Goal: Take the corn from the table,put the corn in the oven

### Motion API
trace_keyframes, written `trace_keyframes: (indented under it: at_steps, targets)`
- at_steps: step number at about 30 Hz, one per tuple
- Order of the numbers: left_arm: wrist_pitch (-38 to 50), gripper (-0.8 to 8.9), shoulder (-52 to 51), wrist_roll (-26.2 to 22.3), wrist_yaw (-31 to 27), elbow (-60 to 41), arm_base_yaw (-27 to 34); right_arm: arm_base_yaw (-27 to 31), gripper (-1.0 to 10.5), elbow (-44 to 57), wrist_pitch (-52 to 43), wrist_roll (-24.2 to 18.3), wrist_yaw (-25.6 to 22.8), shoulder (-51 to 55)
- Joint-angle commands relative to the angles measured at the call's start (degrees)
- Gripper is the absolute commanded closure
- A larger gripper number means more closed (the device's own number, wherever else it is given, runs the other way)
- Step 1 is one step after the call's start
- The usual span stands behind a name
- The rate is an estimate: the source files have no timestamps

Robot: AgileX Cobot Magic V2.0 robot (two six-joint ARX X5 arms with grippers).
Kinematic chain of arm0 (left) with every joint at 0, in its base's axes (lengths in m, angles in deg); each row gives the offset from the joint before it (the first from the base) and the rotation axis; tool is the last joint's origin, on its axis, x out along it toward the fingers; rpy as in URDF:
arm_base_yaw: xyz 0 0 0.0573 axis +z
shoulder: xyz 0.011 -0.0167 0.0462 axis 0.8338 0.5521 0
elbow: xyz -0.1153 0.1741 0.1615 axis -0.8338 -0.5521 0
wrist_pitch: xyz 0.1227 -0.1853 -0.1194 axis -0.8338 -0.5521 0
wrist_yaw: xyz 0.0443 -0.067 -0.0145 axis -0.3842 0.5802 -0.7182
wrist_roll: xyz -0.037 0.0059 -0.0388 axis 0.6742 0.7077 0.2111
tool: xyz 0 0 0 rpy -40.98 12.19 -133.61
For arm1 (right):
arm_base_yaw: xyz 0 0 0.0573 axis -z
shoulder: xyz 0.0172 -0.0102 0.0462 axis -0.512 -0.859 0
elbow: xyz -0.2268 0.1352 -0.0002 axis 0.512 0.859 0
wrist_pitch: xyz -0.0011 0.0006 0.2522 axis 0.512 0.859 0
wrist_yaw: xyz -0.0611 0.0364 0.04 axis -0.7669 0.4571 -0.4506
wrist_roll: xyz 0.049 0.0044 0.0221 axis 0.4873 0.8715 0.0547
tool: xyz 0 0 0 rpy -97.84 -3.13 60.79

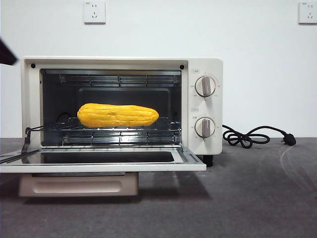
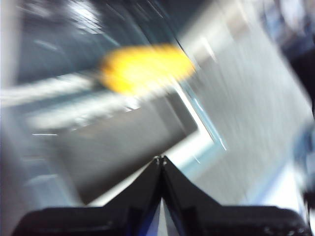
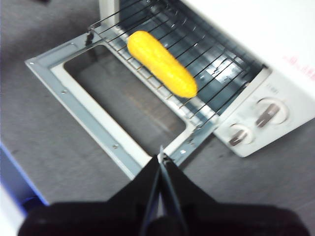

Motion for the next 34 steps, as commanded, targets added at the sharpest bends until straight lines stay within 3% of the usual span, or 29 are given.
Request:
trace_keyframes:
  at_steps: [1,8,12,16,24,34]
  targets:
    - [0.3,8.22,0.6,1.4,0.7,-0.5,5.3,5.5,9.6,-0.2,-0.3,0.5,8.6,0.0]
    - [-1.0,8.22,8.2,-1.0,-0.7,-0.5,6.9,17.7,9.6,-0.2,0.1,-1.2,27.1,0.0]
    - [-1.4,8.22,14.5,-1.7,-5.3,-0.5,7.2,22.5,9.6,-0.2,1.8,-3.3,34.4,-0.1]
    - [-1.2,8.22,19.9,-2.0,-5.3,-0.5,8.4,25.4,9.6,-0.2,4.8,-5.9,40.2,-0.1]
    - [-0.3,8.22,26.5,-2.0,-8.3,-0.5,10.1,27.8,9.6,-0.2,9.0,-10.0,43.4,-0.1]
    - [0.8,8.22,31.3,-1.6,-10.3,-0.5,8.6,27.8,9.6,-0.2,9.1,-10.3,43.4,-0.1]
